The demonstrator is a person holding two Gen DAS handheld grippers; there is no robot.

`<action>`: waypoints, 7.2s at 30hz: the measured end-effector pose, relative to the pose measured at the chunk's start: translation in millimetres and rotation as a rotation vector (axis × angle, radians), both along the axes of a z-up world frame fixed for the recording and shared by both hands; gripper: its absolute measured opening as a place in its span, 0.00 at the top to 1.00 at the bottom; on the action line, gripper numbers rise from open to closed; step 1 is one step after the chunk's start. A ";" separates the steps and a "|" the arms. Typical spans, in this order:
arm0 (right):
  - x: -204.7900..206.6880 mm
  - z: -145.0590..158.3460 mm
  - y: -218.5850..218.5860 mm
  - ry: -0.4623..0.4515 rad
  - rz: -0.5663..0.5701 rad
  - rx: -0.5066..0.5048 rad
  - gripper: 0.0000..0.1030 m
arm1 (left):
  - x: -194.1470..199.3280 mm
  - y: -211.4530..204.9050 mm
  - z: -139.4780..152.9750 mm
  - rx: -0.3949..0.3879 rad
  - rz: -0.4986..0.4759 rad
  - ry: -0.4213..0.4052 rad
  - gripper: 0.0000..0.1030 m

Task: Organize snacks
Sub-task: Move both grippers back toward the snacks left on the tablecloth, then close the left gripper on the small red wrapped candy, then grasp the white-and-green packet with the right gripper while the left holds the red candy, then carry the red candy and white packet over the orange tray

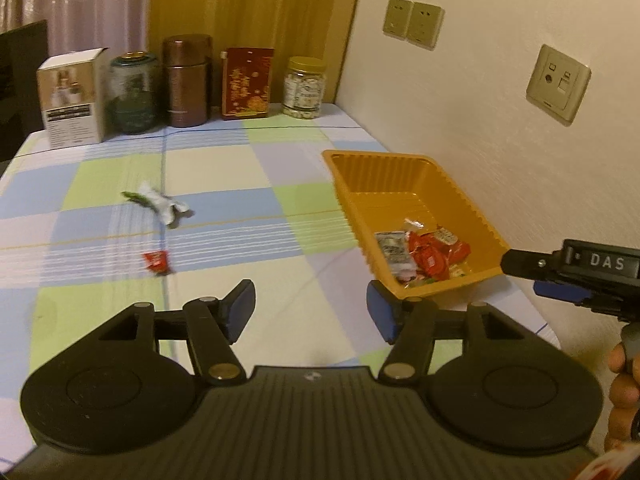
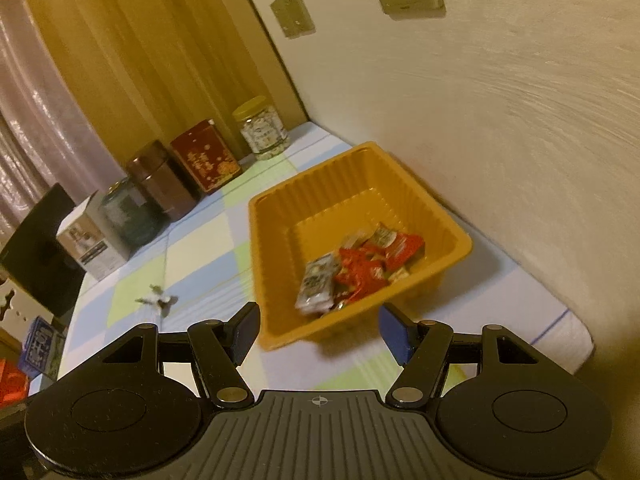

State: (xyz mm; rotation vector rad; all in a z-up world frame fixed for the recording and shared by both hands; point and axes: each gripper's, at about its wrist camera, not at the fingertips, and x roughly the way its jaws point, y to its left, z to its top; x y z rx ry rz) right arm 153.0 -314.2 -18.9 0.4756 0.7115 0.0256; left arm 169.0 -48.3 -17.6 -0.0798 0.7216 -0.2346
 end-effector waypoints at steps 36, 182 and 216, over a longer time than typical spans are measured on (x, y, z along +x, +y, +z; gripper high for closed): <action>-2.7 0.8 112.1 -0.030 0.237 -0.105 0.36 | -19.4 115.8 -16.2 0.007 0.200 0.007 0.41; -18.6 4.0 173.5 -0.080 0.379 -0.166 0.71 | -54.3 105.6 19.7 -0.098 0.171 -0.065 0.83; -42.4 14.6 62.3 -0.063 0.133 -0.203 0.71 | -37.4 -1.5 22.7 -0.125 -0.054 -0.047 0.84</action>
